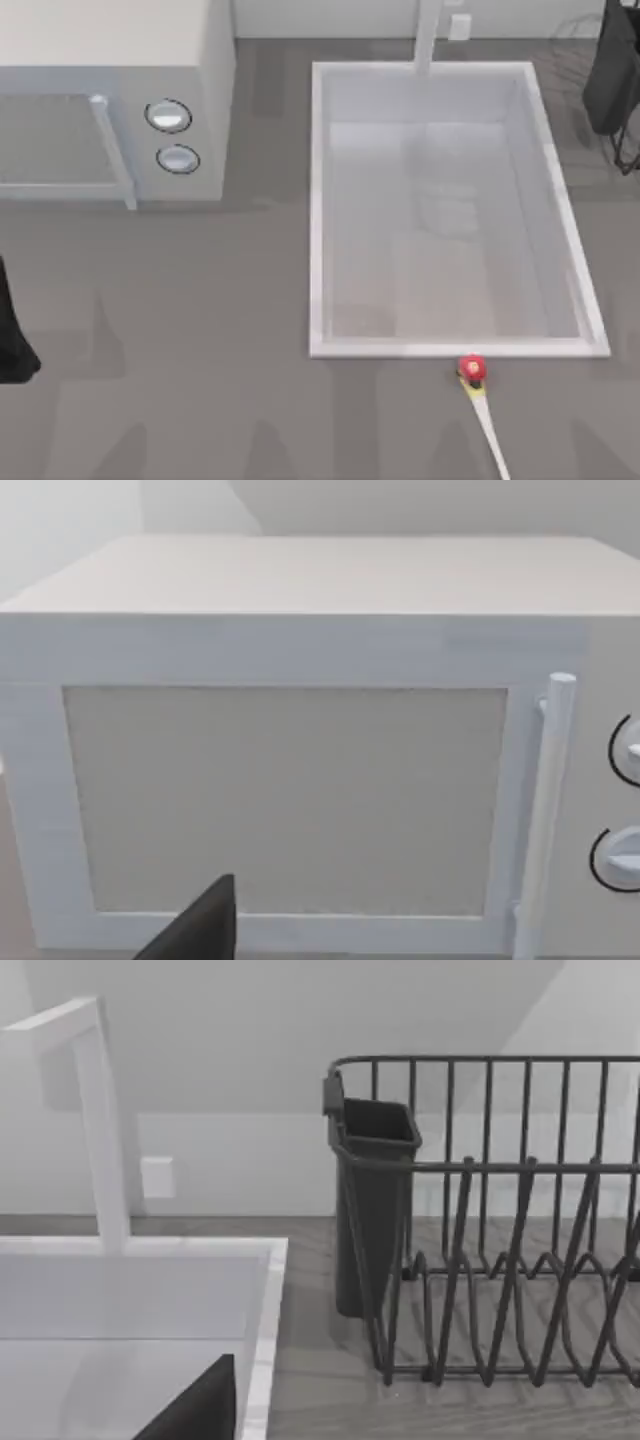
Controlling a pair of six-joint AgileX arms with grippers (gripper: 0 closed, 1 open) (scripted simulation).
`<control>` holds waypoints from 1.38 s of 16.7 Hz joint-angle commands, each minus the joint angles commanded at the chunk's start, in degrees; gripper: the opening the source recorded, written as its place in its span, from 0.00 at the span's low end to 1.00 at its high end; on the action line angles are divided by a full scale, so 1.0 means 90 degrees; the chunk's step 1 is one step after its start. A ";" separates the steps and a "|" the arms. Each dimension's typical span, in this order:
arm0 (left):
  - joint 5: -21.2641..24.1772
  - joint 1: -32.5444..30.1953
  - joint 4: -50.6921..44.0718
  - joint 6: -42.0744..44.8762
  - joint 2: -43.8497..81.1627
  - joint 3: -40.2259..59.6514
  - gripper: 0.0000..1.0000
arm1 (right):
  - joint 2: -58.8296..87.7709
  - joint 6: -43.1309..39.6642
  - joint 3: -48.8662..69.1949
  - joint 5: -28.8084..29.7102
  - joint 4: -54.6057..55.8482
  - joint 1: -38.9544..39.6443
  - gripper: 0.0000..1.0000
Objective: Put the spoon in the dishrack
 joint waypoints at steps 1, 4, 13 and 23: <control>0.0000 0.0000 0.0000 0.0000 0.0000 0.0000 1.00 | 0.0000 0.0000 0.0000 0.0000 0.0000 0.0000 1.00; 0.0000 0.0000 0.0000 0.0000 0.0000 0.0000 1.00 | 0.0210 0.0105 0.0202 -0.0006 -0.0180 0.0135 1.00; 0.0000 0.0000 0.0000 0.0000 0.0000 0.0000 1.00 | 0.4356 0.1611 0.3035 0.0018 -0.2930 0.2008 1.00; 0.0000 0.0000 0.0000 0.0000 0.0000 0.0000 1.00 | 0.9555 0.3373 0.6337 -0.0004 -0.6177 0.4241 1.00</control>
